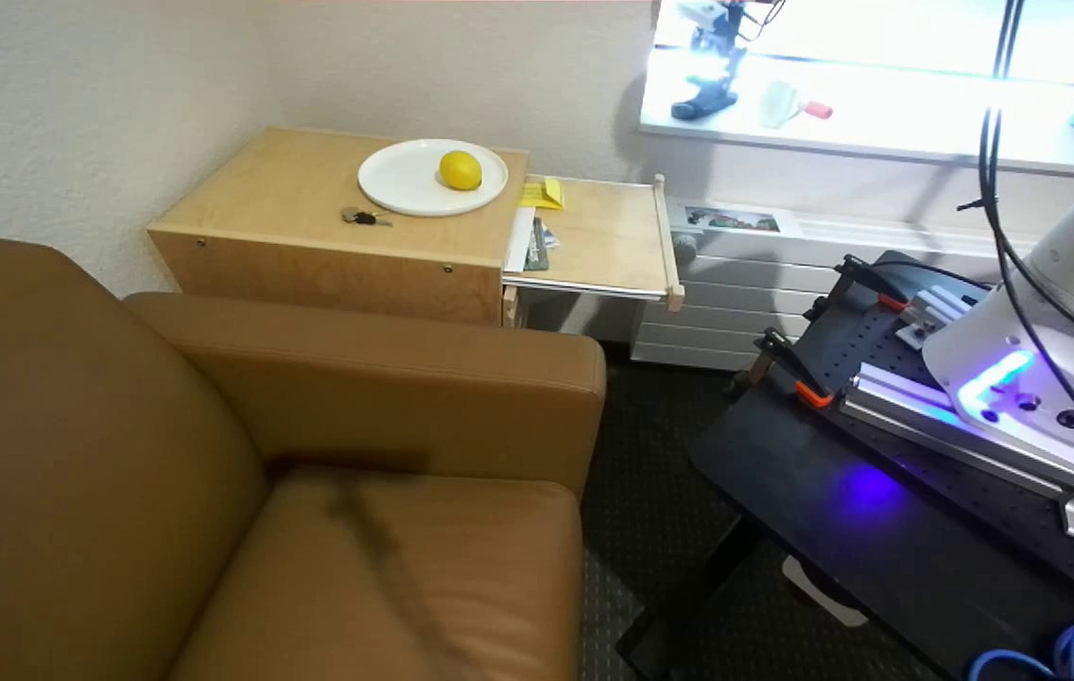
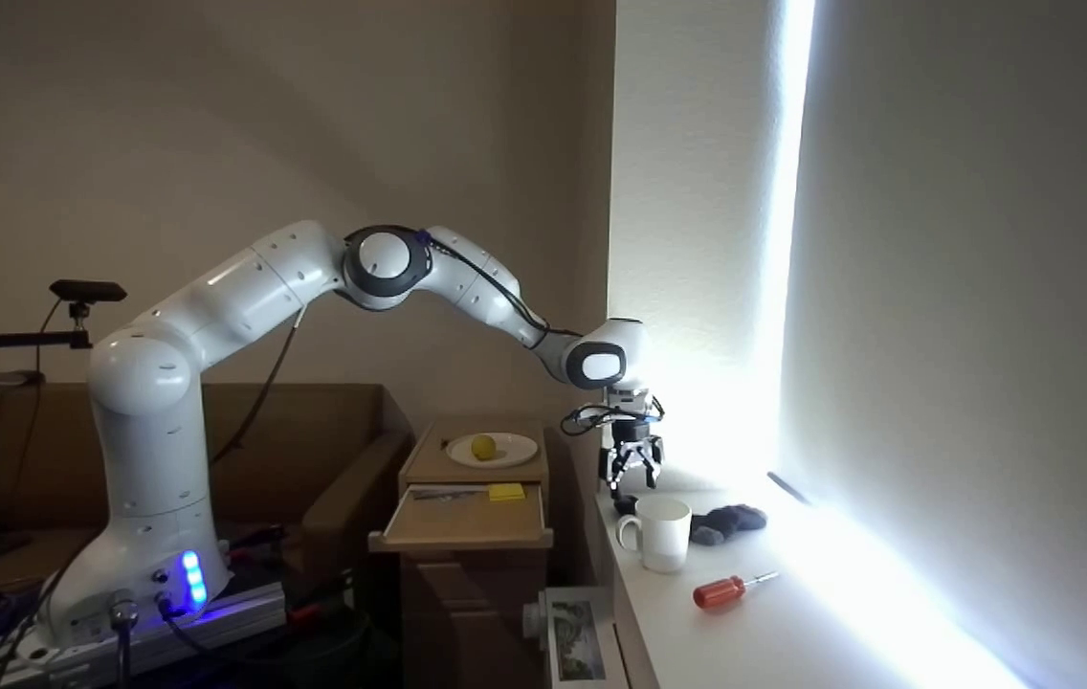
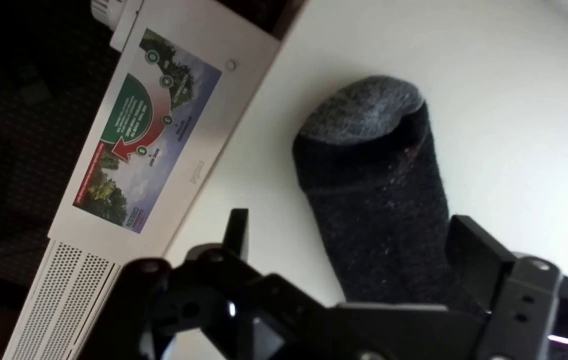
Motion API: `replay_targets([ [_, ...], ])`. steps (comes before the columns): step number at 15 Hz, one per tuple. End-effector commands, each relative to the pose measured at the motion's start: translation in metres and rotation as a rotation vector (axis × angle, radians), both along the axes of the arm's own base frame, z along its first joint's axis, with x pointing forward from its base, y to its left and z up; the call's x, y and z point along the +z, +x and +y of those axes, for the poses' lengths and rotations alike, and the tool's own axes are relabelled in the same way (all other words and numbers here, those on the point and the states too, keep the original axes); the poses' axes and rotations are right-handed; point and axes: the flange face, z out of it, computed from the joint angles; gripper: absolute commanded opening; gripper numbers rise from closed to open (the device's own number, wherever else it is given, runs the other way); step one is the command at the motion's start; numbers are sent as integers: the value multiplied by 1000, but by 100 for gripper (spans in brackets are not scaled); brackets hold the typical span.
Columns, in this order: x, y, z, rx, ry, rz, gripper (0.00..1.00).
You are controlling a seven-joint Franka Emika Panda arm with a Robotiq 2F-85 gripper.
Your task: Remove the sock from the windowsill and place it on the nightstand shelf
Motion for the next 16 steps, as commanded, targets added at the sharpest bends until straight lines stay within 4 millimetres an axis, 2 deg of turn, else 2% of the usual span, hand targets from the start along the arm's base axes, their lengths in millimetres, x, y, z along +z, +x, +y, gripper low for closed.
replay_targets([
  [1,-20,20,-4,-72,-30,-5,100],
  [6,-44,29,-22,-170,-58,10,100],
  [7,-40,20,-14,-141,-52,-1,100],
  [11,-46,22,-14,-142,-56,3,100],
  [14,-71,20,-12,-148,-57,37,100],
  [16,-79,19,-14,-149,-51,51,100],
])
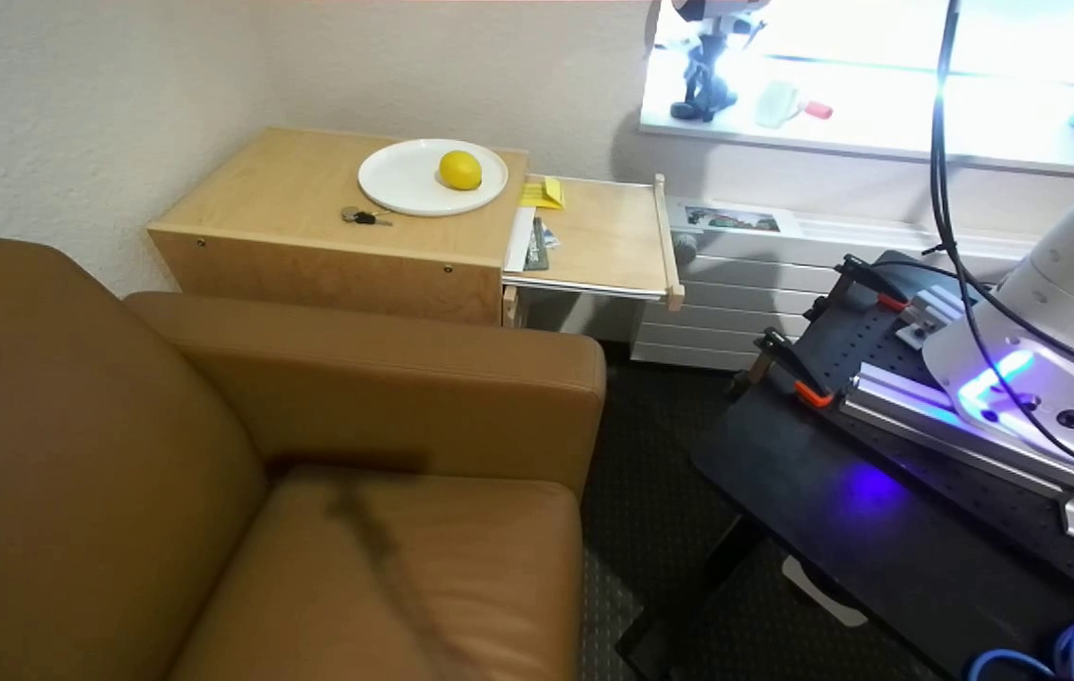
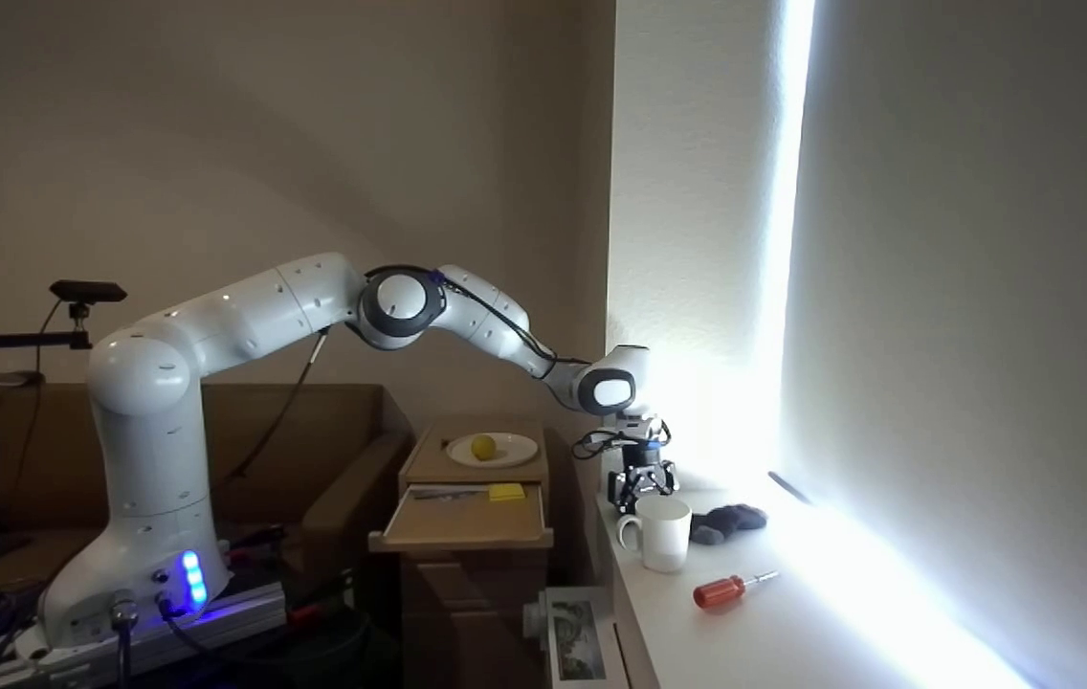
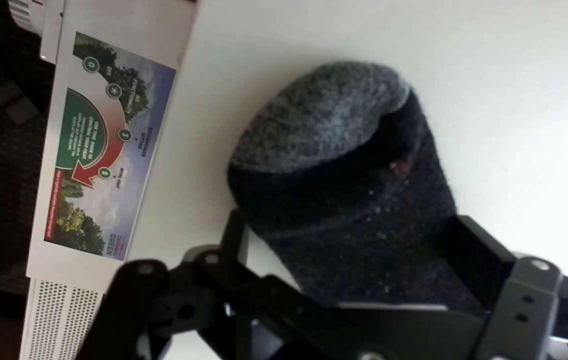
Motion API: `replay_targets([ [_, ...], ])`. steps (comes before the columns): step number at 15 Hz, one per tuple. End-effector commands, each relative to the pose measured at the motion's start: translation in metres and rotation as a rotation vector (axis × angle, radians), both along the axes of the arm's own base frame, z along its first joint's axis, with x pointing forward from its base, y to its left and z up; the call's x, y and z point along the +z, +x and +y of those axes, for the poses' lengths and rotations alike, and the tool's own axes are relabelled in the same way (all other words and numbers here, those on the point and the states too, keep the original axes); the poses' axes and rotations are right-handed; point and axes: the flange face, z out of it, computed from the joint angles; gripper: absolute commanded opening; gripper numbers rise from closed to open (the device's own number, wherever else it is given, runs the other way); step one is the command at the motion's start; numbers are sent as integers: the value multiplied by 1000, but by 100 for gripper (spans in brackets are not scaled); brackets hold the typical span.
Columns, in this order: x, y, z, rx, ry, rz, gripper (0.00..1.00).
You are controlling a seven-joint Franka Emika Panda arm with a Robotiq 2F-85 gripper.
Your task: Remove the sock from the windowsill and place it on the nightstand shelf
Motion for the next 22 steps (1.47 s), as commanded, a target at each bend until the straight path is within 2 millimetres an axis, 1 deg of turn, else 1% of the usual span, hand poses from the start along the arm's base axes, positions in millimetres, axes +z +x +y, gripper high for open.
replay_targets([
  [1,-26,-2,-1,-6,4,30,75],
  [2,-23,-1,-1,-4,4,28,73],
  [3,-21,-1,-2,-5,7,27,68],
  [6,-15,1,-4,-7,7,13,46],
  [9,-10,0,-8,-15,17,16,26],
  [10,-6,-1,-10,-14,28,14,18],
  [12,11,-4,-18,-17,33,18,3],
  [14,38,-10,-31,1,33,-14,0],
  [15,52,-15,-40,16,32,-37,0],
  [16,69,-20,-49,35,16,-43,2],
  [19,131,-38,-75,166,-39,-111,2],
  [22,195,-54,-81,318,-162,-174,2],
])
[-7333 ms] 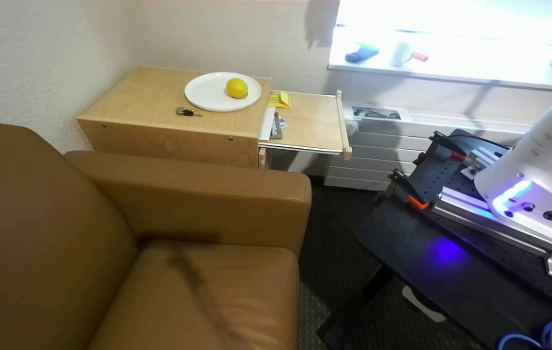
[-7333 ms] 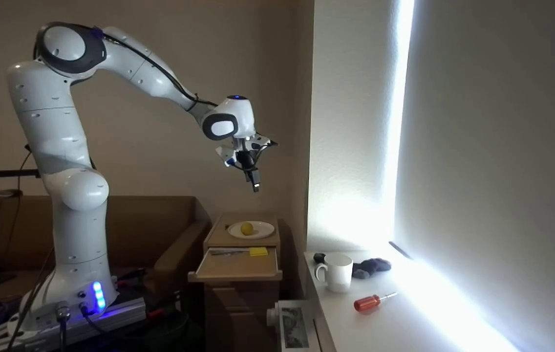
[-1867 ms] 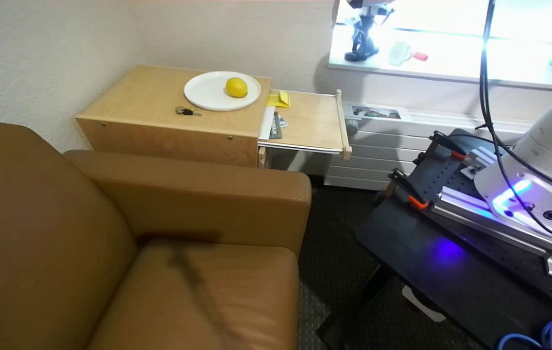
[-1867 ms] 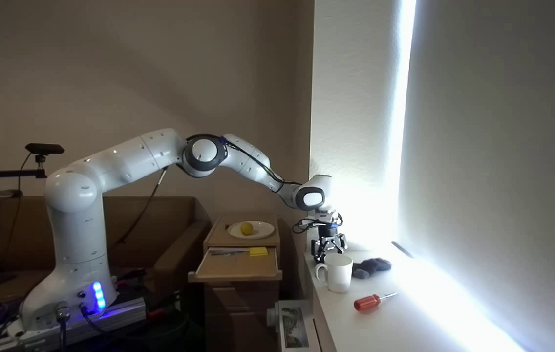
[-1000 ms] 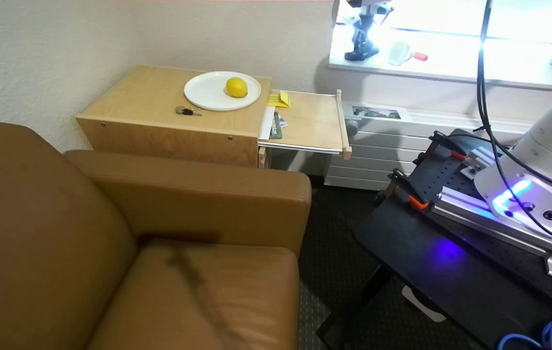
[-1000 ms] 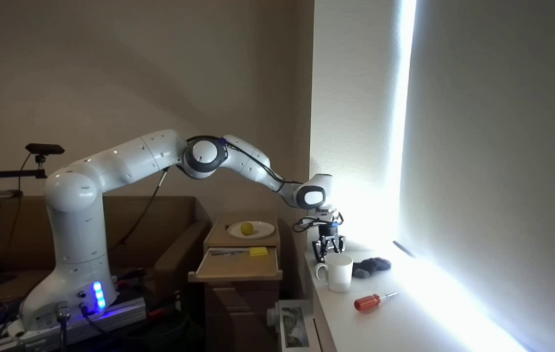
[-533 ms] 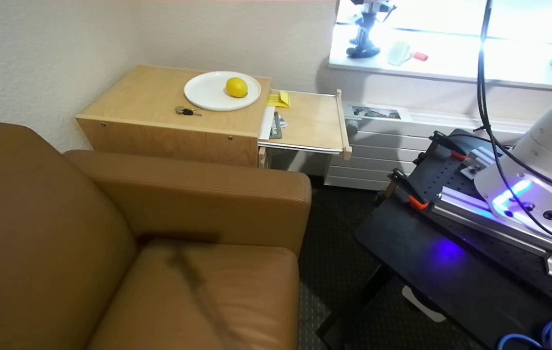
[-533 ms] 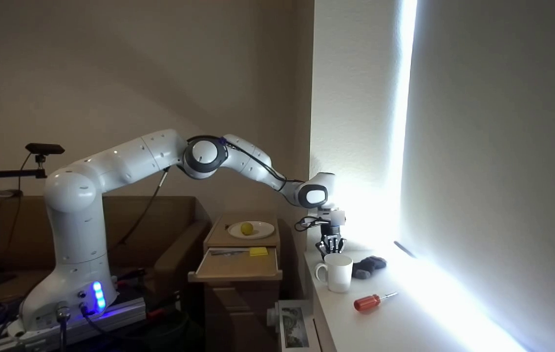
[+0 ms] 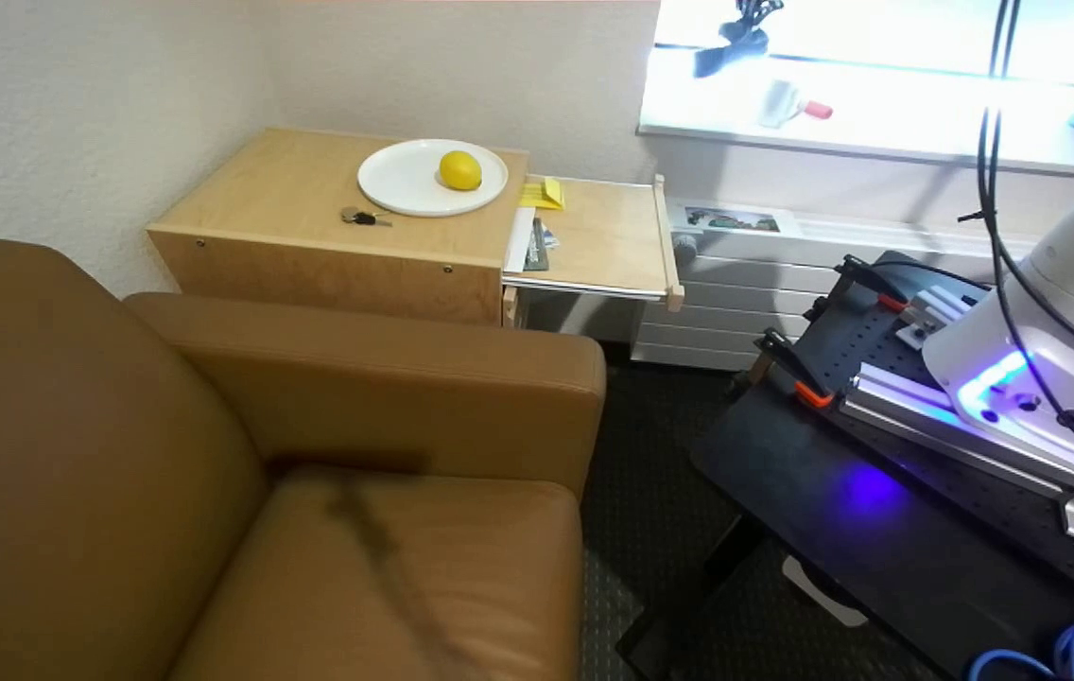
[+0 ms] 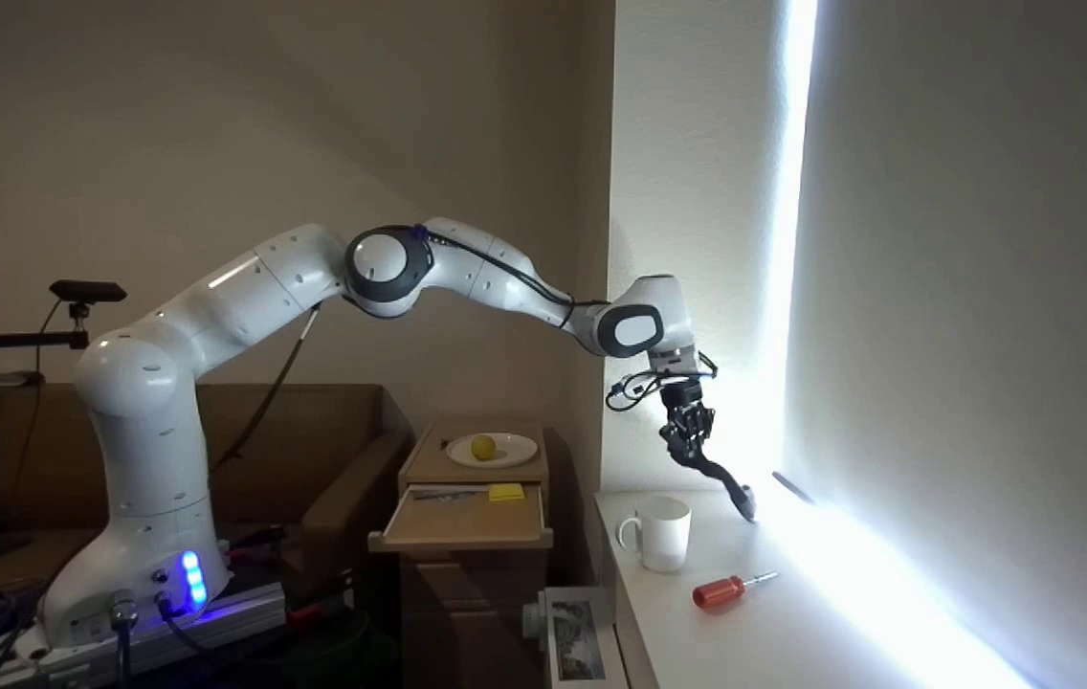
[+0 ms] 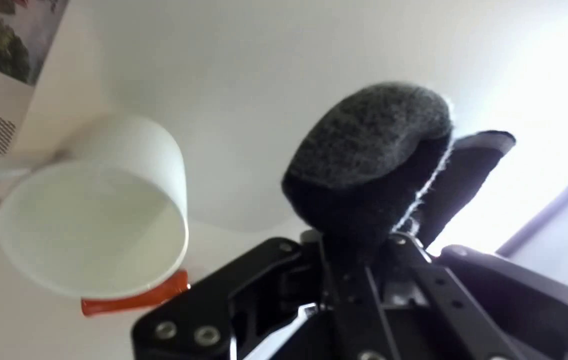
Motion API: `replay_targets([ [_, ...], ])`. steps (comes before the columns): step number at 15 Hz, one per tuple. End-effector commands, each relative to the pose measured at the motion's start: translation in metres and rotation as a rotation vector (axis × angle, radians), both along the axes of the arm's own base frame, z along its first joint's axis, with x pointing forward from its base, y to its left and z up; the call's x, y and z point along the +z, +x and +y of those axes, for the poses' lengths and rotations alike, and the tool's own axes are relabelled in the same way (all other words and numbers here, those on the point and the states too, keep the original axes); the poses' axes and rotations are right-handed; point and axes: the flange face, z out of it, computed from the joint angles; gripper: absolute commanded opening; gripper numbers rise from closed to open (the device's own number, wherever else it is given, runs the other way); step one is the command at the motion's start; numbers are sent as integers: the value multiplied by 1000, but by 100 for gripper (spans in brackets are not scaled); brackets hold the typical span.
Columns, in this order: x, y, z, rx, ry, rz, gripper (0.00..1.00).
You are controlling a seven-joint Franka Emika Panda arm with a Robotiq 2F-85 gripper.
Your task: Remove the sock from the windowsill and place it on the nightstand shelf
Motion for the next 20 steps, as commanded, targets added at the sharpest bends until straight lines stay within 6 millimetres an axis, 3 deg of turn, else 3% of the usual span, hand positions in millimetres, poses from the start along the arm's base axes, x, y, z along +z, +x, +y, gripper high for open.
replay_targets([
  [1,66,-26,7,170,-93,-72,2],
  [5,117,-53,18,385,-201,-78,2],
  [10,177,-104,29,636,-347,-82,2],
  [15,209,-154,62,887,-470,-56,2],
  [16,209,-129,37,800,-435,-48,2],
  [17,213,-135,41,811,-438,-51,9],
  [20,213,-133,40,806,-438,-52,9],
])
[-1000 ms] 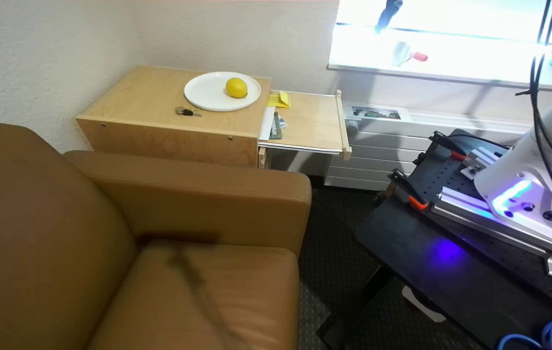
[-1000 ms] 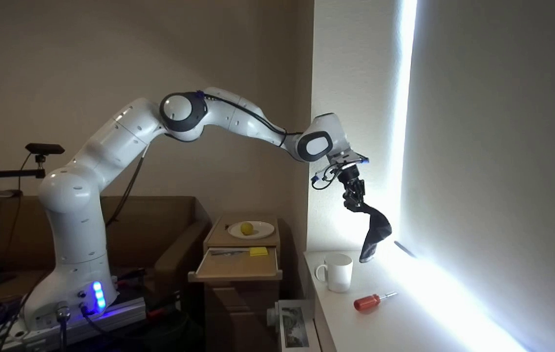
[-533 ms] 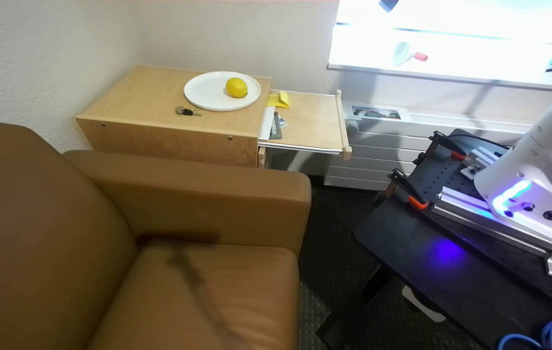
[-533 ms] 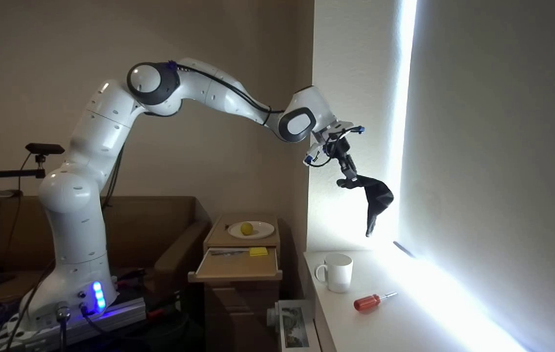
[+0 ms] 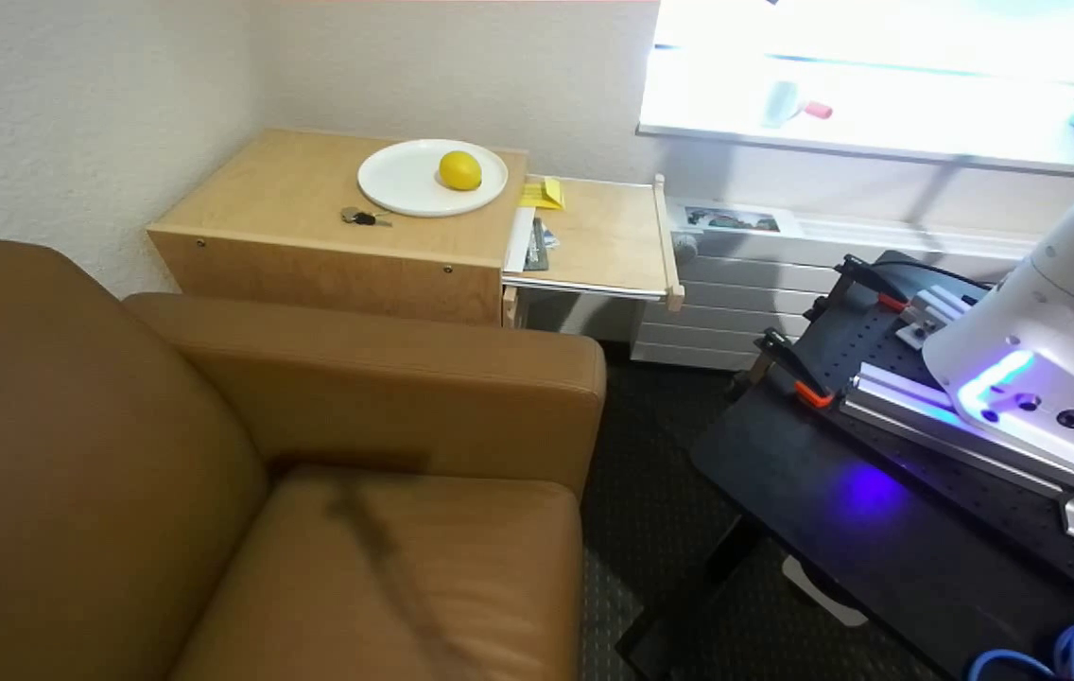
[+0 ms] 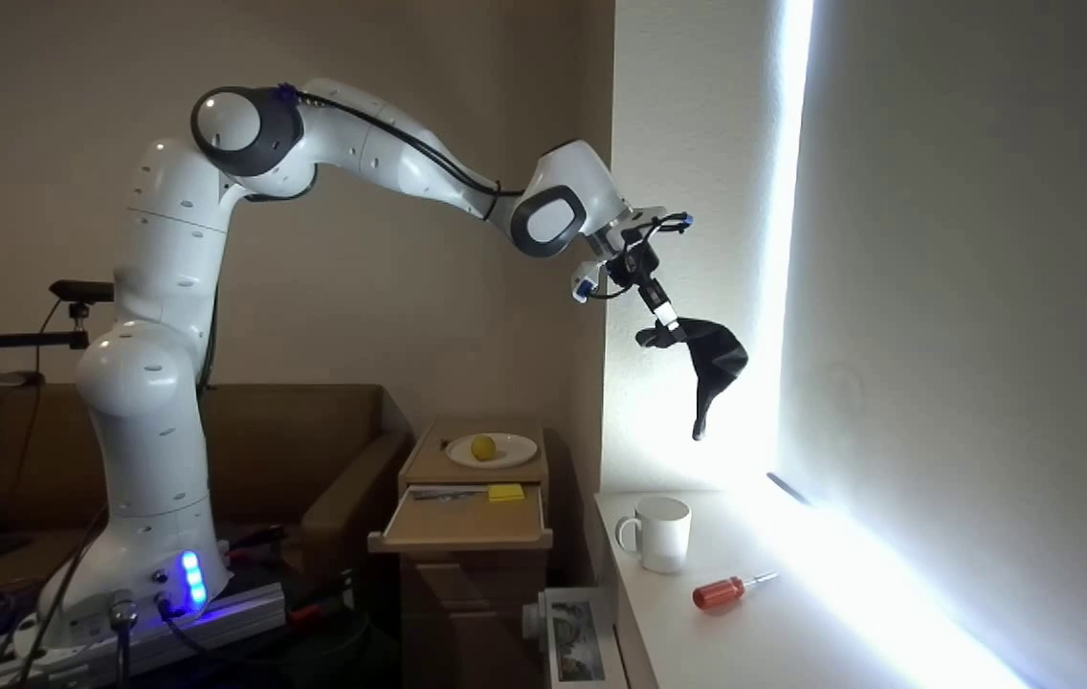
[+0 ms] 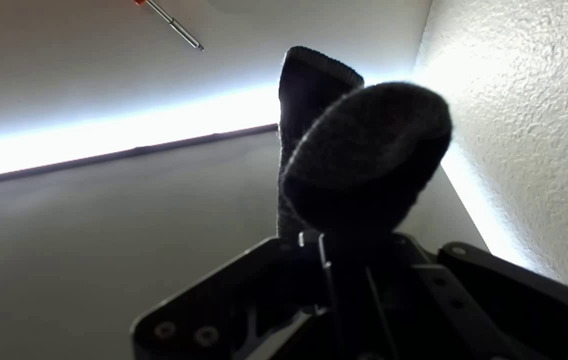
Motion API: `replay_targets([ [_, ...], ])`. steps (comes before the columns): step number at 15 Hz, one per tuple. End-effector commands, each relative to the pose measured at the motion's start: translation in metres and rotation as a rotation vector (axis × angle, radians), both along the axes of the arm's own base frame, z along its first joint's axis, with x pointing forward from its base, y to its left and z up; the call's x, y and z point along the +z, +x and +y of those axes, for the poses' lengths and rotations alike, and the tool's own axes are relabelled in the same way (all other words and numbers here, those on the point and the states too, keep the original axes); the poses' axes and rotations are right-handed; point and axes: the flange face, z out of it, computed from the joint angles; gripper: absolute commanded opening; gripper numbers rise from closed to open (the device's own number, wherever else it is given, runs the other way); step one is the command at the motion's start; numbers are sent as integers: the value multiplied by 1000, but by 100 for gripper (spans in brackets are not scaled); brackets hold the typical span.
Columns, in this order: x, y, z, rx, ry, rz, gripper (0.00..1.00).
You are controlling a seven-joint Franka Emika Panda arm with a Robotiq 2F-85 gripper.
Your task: Remove the sock from the windowsill and place it on the nightstand shelf
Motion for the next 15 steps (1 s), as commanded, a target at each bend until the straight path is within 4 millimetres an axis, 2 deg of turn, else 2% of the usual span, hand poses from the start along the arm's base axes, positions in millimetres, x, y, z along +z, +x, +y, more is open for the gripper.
replay_targets([
  [1,-2,2,-1,-1,2,4,9],
  [2,-3,3,-1,0,3,7,9],
  [3,-4,29,-22,4,-10,43,2],
  [8,0,91,-19,304,-112,93,2],
  [11,0,101,-12,461,-165,140,2],
  [13,16,94,-30,546,-248,162,2],
  [15,41,79,-58,532,-353,158,2],
])
